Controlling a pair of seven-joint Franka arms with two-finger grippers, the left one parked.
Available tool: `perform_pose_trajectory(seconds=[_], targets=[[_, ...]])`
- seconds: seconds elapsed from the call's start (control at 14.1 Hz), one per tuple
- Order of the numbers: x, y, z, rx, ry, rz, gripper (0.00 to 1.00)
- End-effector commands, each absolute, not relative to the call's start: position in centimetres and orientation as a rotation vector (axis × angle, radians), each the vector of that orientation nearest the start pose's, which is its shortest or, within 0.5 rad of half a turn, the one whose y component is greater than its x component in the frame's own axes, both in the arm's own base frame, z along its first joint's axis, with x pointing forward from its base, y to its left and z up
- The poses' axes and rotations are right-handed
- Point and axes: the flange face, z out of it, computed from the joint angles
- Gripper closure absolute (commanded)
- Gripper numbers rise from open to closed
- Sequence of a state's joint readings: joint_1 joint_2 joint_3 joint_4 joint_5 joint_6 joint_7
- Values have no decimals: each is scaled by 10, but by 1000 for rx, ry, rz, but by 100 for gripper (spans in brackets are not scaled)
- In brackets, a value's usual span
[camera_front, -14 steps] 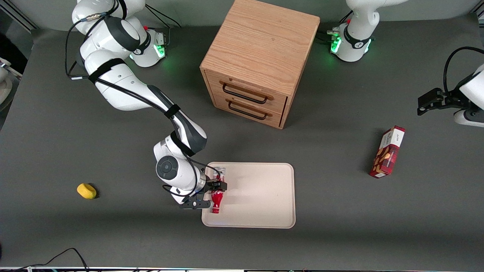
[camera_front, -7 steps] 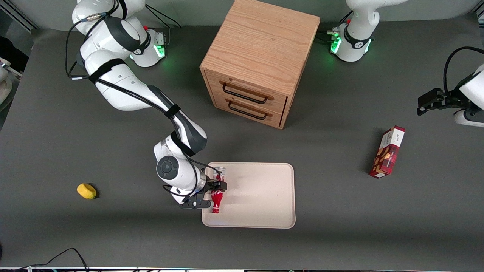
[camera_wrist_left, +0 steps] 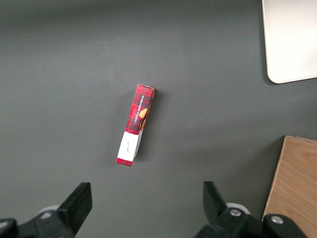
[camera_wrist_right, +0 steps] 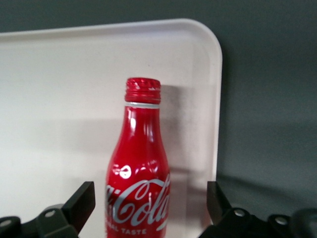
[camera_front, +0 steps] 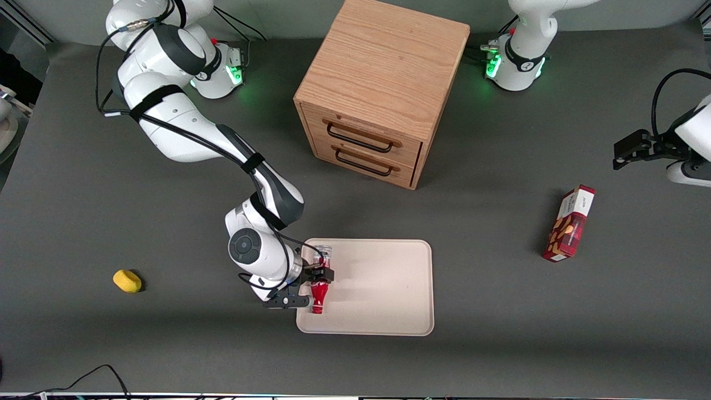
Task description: Place coke bottle on tray
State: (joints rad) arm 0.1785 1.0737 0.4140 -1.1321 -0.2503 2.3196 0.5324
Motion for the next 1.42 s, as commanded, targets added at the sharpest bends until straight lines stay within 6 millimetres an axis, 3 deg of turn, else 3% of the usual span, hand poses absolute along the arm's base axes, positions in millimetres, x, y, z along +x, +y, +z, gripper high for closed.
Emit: perform_pose_trajectory(seconds=[0.0,0.14,0.21,0.5,0.57,0.92,1.06,1.21,1.35], targets=[[706,344,203,-2925,40,-164,0],[707,344,209,-2923,38,-173,0],[711,342,226,-2922,36,-203,0],[705,323,327,-3010,20,-170,0],[700,307,357,-3040,29,-162,0],[646,232,509,-3176,166,-19,0],[618,191,568,-3172,280,60,0],[583,158,620,-3167,371,115,0],[543,148,651,-3196,402,145,0]])
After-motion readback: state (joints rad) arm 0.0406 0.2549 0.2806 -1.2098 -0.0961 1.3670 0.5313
